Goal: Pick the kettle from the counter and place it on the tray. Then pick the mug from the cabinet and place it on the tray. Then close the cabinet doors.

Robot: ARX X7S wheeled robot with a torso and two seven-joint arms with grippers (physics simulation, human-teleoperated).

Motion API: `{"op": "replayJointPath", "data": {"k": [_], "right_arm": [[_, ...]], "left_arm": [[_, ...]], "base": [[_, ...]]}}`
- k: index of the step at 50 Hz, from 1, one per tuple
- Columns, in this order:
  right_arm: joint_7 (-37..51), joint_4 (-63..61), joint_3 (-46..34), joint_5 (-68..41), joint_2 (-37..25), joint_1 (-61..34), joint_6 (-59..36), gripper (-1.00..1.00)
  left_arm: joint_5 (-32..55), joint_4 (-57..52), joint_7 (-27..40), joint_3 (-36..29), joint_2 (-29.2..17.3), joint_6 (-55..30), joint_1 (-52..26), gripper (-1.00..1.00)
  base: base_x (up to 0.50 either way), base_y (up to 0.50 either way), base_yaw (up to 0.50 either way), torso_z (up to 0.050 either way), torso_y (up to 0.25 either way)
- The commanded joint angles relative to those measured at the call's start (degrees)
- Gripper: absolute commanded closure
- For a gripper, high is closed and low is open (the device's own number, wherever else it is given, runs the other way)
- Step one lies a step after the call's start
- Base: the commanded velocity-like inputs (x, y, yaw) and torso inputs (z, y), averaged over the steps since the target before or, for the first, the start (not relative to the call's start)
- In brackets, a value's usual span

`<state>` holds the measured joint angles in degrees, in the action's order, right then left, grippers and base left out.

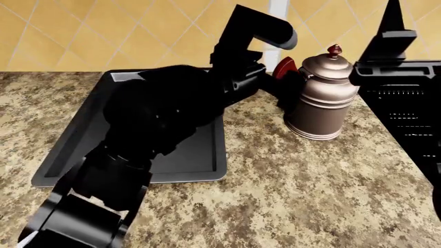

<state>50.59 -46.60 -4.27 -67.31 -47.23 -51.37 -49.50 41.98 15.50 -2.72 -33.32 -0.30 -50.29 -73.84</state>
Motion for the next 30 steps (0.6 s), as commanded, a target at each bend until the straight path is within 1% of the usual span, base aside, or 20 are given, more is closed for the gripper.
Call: {"op": "replayJointPath", "data": {"k": [1,9,13,20,23,26,30], "right_arm": [[-0.72,0.21,0.87,0.51,-0.78,1.74,1.05,-1.0],[-1.04,0.43,0.89,0.98,-1.05,2.33,1.36,-1.0],[-1.28,0.6,0.94,1.31,-1.07,2.78,1.68,-1.0],[-2.0,1.07,0.93,2.54,-1.09,4.07,2.49,-1.0],[-2.18,1.24,0.92,2.83,-1.11,4.37,2.69,-1.0],[-2.38,1.36,0.92,3.16,-1.11,4.77,2.96,-1.0],[-2.47,1.44,0.95,3.42,-1.15,5.19,3.19,-1.0]], "left_arm": [[8.45,11.34,3.37,-10.29,0.16,9.83,-5.46,-1.0],[16.91,19.68,4.69,-20.98,0.23,18.17,-9.58,-1.0],[23.56,23.23,5.3,-29.21,0.25,23.38,-11.71,-1.0],[37.31,25.3,6.57,-45.79,0.29,32.56,-15.24,-1.0],[42.17,25.69,6.83,-51.53,0.29,35.63,-16.77,-1.0],[44.92,25.92,7.1,-54.78,0.3,37.4,-17.57,-1.0],[46.29,26.43,7.34,-56.17,0.3,38.49,-18.0,-1.0]], "base": [[0.0,0.0,0.0,0.0,0.0],[0.0,0.0,0.0,0.0,0.0],[0.0,0.0,0.0,0.0,0.0],[0.0,0.0,0.0,0.0,0.0],[0.0,0.0,0.0,0.0,0.0],[0.0,0.0,0.0,0.0,0.0],[0.0,0.0,0.0,0.0,0.0]]}}
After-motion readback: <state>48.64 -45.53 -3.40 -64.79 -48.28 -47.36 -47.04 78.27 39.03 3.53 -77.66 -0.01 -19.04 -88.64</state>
